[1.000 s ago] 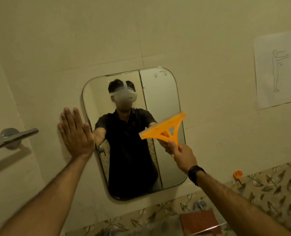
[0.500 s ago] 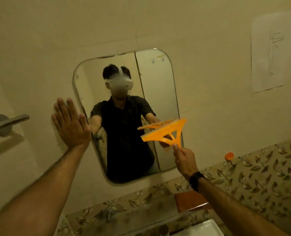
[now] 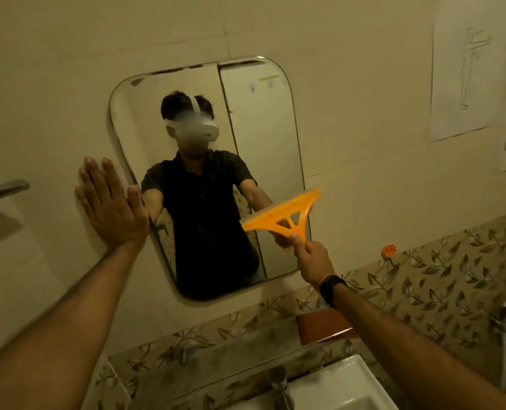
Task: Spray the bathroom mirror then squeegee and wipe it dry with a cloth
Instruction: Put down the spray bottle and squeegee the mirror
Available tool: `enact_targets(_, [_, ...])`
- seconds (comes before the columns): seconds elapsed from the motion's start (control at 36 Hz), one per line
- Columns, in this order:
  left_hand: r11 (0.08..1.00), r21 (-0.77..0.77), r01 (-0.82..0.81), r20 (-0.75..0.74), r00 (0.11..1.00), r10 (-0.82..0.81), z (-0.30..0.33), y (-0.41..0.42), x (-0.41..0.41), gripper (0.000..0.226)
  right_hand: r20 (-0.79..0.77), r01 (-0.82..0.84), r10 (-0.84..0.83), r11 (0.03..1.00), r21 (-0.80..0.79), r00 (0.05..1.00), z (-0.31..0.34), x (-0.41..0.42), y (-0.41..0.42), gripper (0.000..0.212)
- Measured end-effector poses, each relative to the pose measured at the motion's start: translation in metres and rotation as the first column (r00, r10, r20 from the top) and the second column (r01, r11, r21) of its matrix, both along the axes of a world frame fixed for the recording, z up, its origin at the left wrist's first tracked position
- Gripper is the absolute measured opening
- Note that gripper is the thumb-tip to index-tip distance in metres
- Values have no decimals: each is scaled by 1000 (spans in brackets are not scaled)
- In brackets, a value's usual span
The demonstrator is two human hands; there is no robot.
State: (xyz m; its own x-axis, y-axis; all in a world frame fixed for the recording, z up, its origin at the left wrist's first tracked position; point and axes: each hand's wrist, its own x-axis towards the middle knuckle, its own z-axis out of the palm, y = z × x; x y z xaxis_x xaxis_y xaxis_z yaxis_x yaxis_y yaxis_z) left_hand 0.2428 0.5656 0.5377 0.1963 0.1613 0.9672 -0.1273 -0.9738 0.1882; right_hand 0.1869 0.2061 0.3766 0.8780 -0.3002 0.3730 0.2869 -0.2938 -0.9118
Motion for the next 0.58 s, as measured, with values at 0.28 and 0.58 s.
enact_targets(0.28, [999, -33, -24, 46, 999, 26, -9, 1, 13, 62, -121, -58, 58, 998, -1, 991, -68, -21, -15, 66])
enact_targets(0.58, [999, -28, -36, 65, 997, 37, -14, 4, 18, 63, -208, 31, -46, 997, -76, 977, -99, -54, -28, 63])
